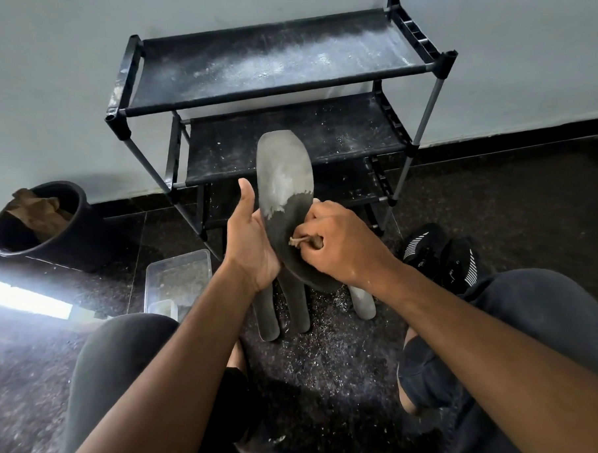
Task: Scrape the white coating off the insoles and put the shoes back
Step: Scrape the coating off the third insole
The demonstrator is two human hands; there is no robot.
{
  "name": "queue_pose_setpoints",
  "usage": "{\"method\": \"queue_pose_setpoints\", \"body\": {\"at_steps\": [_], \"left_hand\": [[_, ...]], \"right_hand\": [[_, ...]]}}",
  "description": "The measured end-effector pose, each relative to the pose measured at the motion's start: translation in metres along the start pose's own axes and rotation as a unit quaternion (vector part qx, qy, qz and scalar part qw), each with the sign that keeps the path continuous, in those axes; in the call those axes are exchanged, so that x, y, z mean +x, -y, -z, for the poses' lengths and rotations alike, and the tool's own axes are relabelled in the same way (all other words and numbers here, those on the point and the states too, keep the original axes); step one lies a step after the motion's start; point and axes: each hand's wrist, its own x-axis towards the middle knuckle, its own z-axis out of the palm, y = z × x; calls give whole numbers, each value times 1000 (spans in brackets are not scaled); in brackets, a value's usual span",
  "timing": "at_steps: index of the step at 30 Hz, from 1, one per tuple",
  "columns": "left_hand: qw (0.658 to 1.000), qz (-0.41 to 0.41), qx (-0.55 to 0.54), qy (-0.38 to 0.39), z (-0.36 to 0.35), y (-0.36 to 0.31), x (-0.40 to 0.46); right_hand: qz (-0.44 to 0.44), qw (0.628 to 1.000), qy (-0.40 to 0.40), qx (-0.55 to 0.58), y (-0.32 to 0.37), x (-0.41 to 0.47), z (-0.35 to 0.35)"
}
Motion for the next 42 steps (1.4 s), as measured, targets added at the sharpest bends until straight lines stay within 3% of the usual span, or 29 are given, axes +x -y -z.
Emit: {"method": "queue_pose_setpoints", "body": {"at_steps": [4, 8, 12, 18, 24, 30, 36, 42], "left_hand": [[1000, 6, 6, -14, 3, 2, 5], [998, 34, 41, -27, 3, 12, 9], [998, 54, 25, -18, -3, 17, 6], [998, 38, 32, -37, 2, 15, 9], [997, 76, 22, 3, -3, 22, 4], [997, 56, 52, -25, 1, 23, 9], [997, 72, 22, 1, -1, 23, 4], [993, 57, 95, -33, 4, 21, 8]], "right_hand": [[30, 998, 48, 9, 0, -1, -2], [50, 998, -16, -29, 1, -2, -7], [10, 994, -95, -55, -7, 3, -8], [40, 997, -56, -44, 2, -3, -17], [-20, 986, -150, -66, -8, 4, -7], [27, 996, -65, -48, 4, -4, -18], [-45, 987, -144, -64, -9, 5, -7], [18, 999, -47, -22, 5, -8, -23]]}}
